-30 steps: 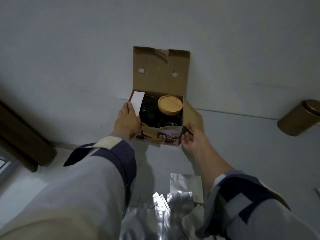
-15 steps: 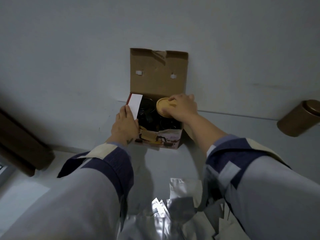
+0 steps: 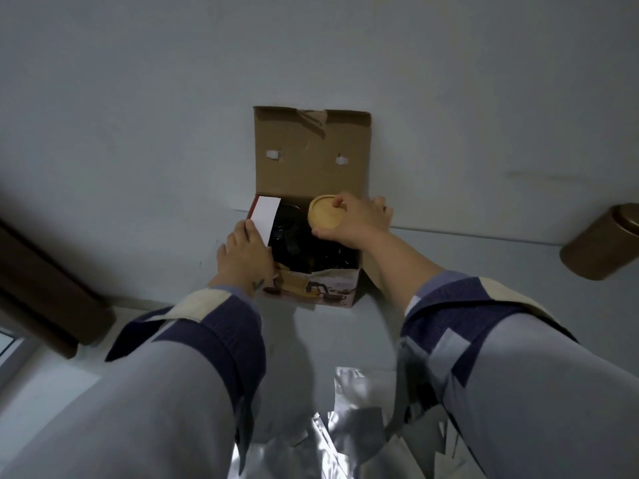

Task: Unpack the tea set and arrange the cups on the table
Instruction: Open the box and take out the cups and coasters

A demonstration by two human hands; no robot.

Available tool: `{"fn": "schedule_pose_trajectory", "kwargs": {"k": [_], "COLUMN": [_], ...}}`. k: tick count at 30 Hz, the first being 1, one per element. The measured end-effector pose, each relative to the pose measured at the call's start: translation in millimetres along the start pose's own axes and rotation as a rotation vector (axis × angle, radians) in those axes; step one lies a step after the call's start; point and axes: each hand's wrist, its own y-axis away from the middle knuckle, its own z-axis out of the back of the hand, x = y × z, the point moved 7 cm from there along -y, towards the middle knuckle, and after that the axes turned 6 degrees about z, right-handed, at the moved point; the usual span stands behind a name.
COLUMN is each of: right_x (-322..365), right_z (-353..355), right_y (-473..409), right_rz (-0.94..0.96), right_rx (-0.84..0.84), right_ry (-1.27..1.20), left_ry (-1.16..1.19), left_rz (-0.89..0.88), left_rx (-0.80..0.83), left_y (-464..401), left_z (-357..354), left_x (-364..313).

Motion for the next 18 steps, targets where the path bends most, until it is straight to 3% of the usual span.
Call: {"fn": "schedule_pose_trajectory", "kwargs": {"k": [4, 8, 12, 18], "right_x": [-24.8, -93.6, -183.8, -314.2], "right_z": [27.2, 56.3, 72.9, 81.0], "right_y": [3.8, 27.2, 61.3, 104.9], "right_rz": [-0.063, -0.176, -0.3, -0.474], "right_rx": [-0.019, -0.047, -0.041, -0.027], "right_ry": [-0.229, -0.203, -0.172, -0.137], "left_ry": [-0.085, -0.052, -0.103, -0.133], "left_rz": [0.02, -0.203, -0.41, -0.469], "left_rx": [0.013, -0.057, -0.026, 0.318], "left_y": [0.6, 23.9, 62.7, 118.6], "left_z": [15.7, 19.5, -19.9, -121.6], "left_x": [-36.0, -114.6, -199.4, -280.9]}}
